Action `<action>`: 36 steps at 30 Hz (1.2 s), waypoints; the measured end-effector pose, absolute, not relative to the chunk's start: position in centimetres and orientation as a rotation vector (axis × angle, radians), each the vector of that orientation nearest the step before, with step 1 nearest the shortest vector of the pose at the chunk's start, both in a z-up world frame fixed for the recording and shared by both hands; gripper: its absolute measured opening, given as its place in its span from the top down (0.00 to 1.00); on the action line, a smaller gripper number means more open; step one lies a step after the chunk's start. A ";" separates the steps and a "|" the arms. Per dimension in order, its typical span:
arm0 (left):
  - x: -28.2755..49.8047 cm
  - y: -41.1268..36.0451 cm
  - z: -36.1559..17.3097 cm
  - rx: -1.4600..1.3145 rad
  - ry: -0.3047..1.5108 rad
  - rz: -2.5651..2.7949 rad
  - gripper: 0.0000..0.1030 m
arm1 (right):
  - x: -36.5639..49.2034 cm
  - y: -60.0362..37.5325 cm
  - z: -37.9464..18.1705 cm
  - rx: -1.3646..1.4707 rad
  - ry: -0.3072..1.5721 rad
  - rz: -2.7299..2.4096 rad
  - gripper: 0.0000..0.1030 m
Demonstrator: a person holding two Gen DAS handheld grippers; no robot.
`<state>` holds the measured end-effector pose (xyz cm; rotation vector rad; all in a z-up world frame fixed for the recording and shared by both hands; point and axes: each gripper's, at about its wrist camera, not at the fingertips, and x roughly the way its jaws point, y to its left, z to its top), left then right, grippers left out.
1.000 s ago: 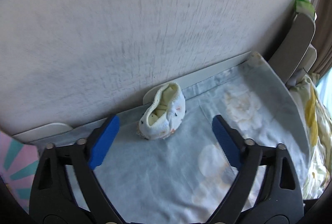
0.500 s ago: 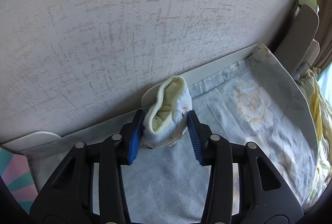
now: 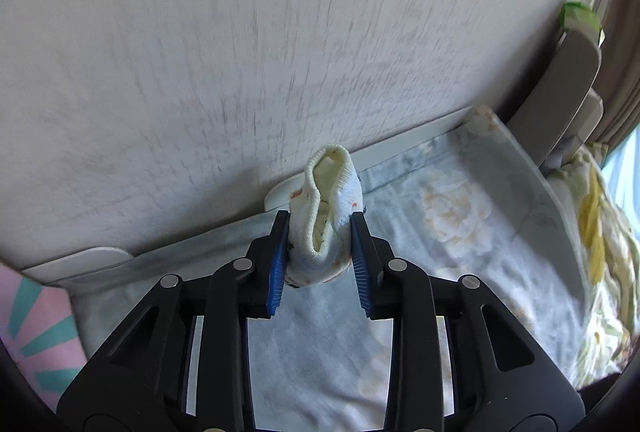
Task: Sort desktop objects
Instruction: 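Grasp white sock with left gripper while right gripper grasps red lipstick, then carry white sock and red lipstick over the striped box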
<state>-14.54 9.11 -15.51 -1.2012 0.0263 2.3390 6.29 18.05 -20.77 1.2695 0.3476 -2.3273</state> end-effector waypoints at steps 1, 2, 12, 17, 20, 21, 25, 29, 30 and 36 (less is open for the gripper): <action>-14.3 8.9 -14.8 -1.197 0.015 2.344 0.74 | 6.1 18.4 -20.3 1.281 0.349 -2.334 0.82; -13.8 8.4 -13.7 -1.194 -0.006 2.354 0.74 | 5.9 18.8 -19.7 1.290 0.352 -2.342 0.82; -9.3 1.0 -4.7 -1.185 -0.176 2.511 0.74 | 1.9 20.0 -12.1 1.200 0.399 -2.347 0.82; -5.6 -4.5 -1.4 -1.188 -0.238 2.655 0.74 | -1.1 17.6 -8.9 1.074 0.450 -2.311 0.82; -3.3 -7.6 -0.5 -1.207 -0.267 2.735 0.74 | -1.8 14.7 -7.0 1.010 0.469 -2.263 0.82; -2.7 -8.4 -0.3 -1.213 -0.279 2.753 0.74 | -2.2 13.5 -6.5 0.993 0.472 -2.240 0.82; 0.3 -12.1 -0.6 -1.256 -0.349 2.831 0.74 | -3.5 8.7 -5.6 0.944 0.493 -2.151 0.82; 2.9 -15.0 -1.7 -1.309 -0.434 2.874 0.74 | -4.5 4.4 -5.6 0.931 0.490 -2.063 0.82; 3.5 -15.7 -2.0 -1.324 -0.451 2.883 0.74 | -4.8 3.2 -5.8 0.929 0.489 -2.041 0.82; 5.8 -17.5 -4.0 -1.393 -0.527 2.895 0.74 | -6.7 -2.4 -7.8 0.992 0.473 -1.946 0.82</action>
